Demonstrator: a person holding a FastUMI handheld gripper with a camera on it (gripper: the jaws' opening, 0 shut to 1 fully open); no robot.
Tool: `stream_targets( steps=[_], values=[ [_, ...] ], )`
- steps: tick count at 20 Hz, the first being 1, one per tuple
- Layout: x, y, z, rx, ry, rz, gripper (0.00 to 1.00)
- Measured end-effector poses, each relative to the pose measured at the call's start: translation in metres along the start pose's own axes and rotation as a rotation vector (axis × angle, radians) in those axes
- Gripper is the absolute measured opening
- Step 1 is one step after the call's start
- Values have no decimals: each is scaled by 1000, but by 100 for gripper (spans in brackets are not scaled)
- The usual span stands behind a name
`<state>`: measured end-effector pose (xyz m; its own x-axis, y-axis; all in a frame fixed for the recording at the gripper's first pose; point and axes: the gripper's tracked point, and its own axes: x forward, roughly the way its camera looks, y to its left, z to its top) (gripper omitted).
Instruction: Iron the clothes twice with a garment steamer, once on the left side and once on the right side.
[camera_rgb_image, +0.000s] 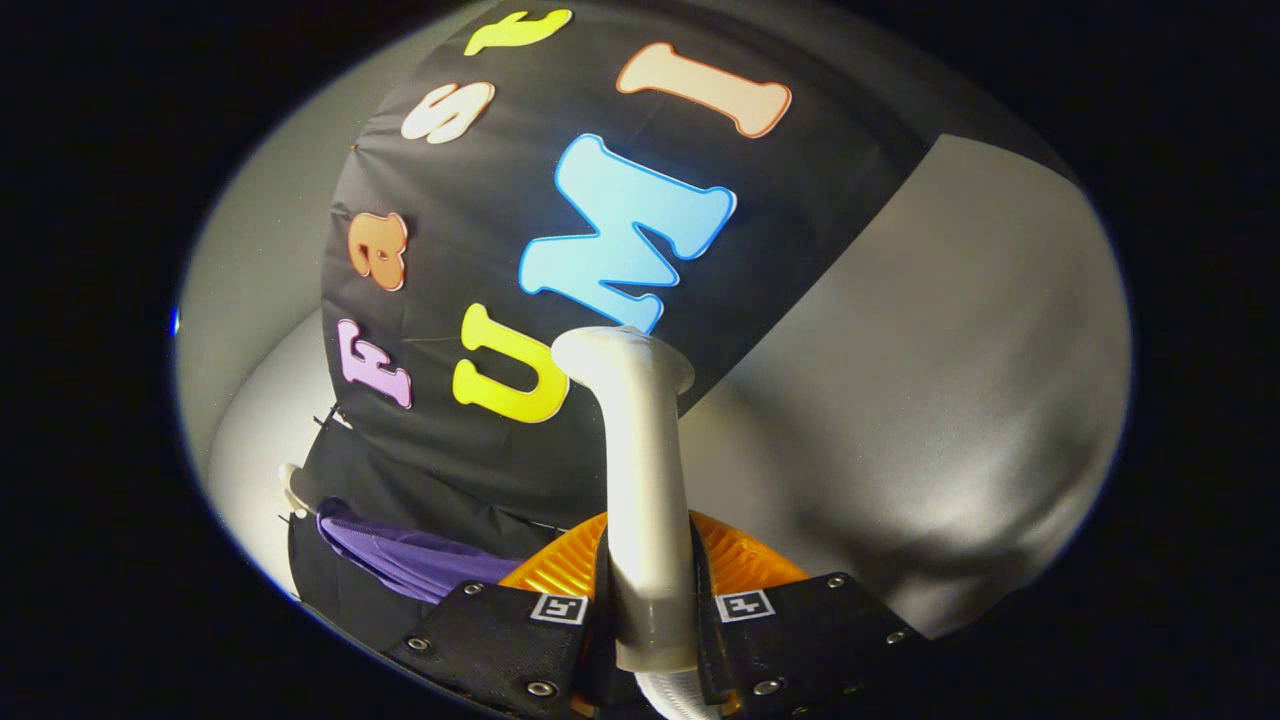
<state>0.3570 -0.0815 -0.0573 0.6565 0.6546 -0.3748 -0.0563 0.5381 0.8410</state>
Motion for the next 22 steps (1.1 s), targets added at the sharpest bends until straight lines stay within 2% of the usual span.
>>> stream_targets(
  steps=[8,14,18,22],
  values=[
    [-58,37,-96,-45,-65,-71,32],
    [-83,78,-153,-181,-125,-88,32],
    [-91,116,-186,-248,-137,-70,32],
    [-101,148,-199,-357,-239,-90,32]
  ],
)
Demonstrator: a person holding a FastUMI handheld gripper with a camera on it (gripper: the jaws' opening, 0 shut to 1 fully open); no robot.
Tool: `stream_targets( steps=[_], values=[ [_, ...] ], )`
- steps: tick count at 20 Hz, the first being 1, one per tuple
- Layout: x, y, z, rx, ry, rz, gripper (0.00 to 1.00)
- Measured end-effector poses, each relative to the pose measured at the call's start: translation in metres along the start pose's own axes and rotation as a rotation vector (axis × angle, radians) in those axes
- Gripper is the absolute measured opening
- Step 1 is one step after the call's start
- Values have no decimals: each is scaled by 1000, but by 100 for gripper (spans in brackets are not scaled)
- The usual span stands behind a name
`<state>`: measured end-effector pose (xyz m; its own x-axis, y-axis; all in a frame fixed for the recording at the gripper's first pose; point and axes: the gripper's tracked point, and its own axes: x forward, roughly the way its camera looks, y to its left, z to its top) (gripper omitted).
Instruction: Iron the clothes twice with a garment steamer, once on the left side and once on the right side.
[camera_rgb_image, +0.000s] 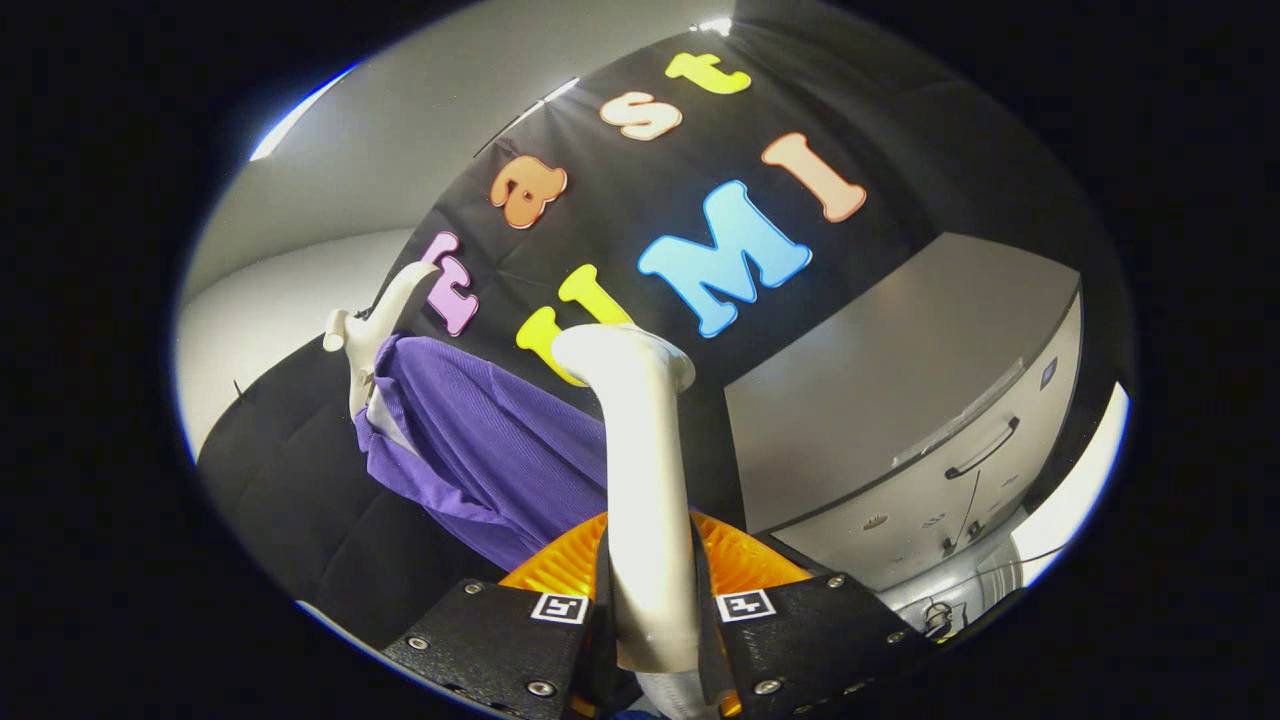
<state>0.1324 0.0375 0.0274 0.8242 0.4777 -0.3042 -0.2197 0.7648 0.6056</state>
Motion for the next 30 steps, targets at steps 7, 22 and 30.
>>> stream_targets(
  steps=[7,22,30],
  values=[
    [-14,56,8,-212,-161,-16,32],
    [47,132,10,-612,-480,-125,33],
    [78,147,-30,-777,-473,-143,33]
  ],
)
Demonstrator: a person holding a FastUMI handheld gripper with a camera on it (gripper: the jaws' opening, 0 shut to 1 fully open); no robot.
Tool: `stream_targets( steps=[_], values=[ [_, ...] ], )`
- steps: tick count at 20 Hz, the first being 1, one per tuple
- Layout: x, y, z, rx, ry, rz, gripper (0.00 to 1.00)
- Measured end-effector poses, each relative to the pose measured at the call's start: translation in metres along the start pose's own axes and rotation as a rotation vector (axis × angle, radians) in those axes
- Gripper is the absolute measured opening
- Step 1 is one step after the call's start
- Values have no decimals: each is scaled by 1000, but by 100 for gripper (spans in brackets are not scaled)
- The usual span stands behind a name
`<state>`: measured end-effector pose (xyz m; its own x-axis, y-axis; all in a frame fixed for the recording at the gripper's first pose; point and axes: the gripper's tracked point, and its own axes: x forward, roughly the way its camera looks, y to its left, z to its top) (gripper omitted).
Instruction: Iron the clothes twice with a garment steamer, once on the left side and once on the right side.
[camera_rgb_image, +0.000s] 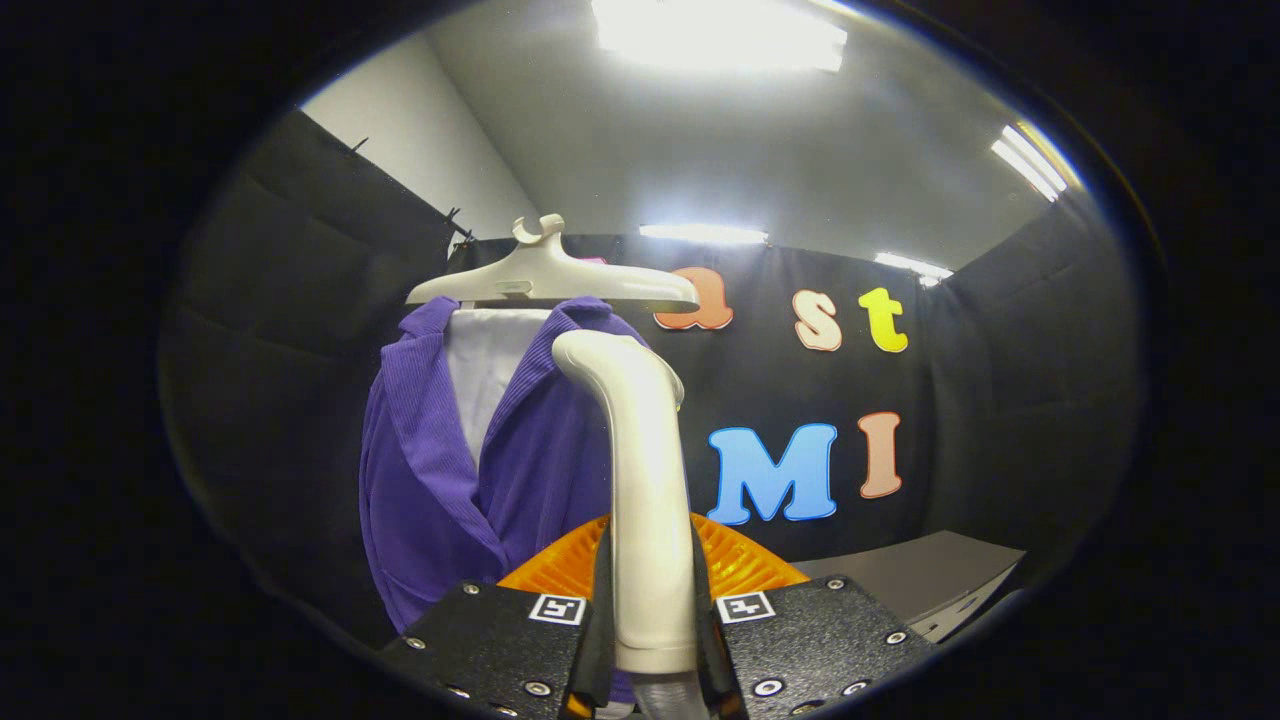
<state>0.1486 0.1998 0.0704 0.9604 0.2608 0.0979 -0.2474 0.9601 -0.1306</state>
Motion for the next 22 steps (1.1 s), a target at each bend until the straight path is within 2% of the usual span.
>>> stream_targets(
  steps=[6,22],
  values=[
    [-4,-4,-24,-89,3,-52,33],
    [-51,-22,-160,-151,212,-59,33]
  ],
)
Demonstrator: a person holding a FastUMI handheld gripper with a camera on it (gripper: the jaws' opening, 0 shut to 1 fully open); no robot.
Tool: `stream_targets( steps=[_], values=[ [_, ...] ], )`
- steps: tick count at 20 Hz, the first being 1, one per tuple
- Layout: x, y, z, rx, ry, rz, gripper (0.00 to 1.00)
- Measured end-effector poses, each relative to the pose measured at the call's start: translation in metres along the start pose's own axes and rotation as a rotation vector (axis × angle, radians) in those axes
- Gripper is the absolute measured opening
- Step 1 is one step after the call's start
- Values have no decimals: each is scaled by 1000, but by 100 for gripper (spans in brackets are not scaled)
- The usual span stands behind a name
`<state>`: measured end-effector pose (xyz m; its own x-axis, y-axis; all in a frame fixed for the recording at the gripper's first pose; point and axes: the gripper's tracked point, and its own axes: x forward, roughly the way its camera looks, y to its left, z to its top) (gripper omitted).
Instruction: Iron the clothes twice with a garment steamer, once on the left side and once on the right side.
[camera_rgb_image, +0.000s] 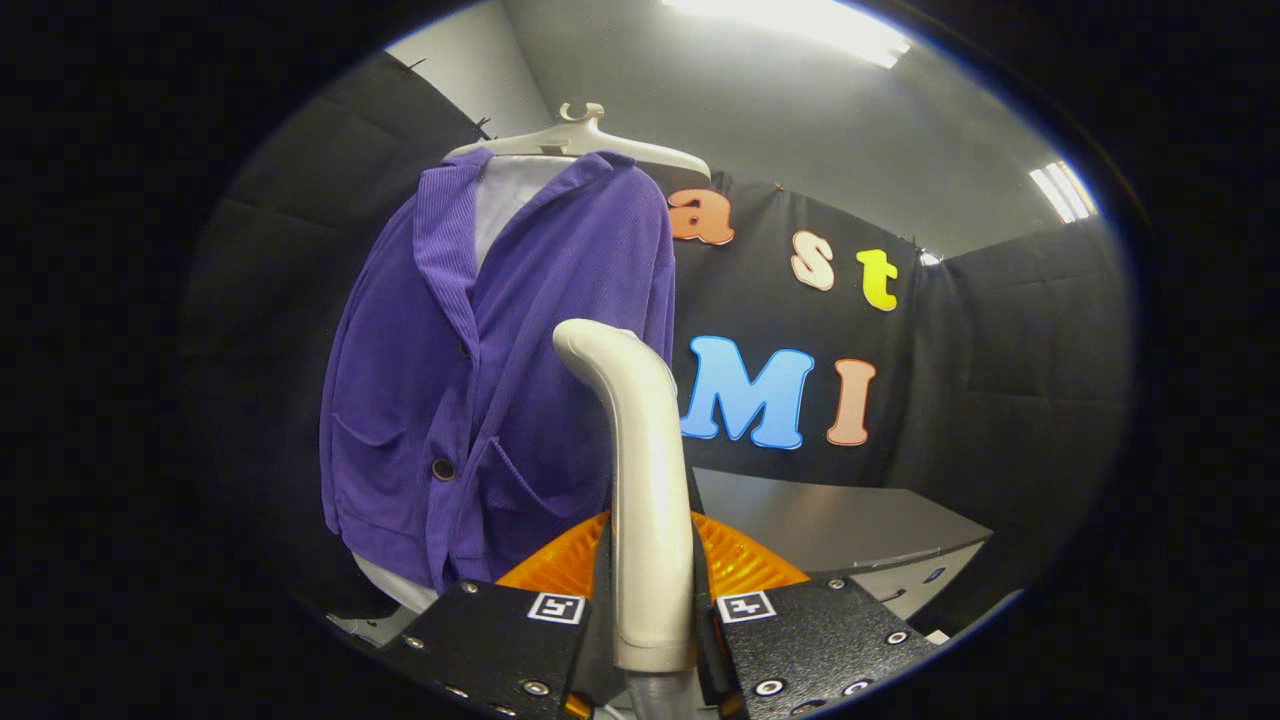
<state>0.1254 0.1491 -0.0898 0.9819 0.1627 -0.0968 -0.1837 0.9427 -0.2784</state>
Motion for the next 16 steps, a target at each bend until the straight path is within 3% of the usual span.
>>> stream_targets(
  steps=[8,16],
  values=[
    [-12,8,-80,-21,126,10,33],
    [-17,14,-116,-27,206,8,34]
  ],
)
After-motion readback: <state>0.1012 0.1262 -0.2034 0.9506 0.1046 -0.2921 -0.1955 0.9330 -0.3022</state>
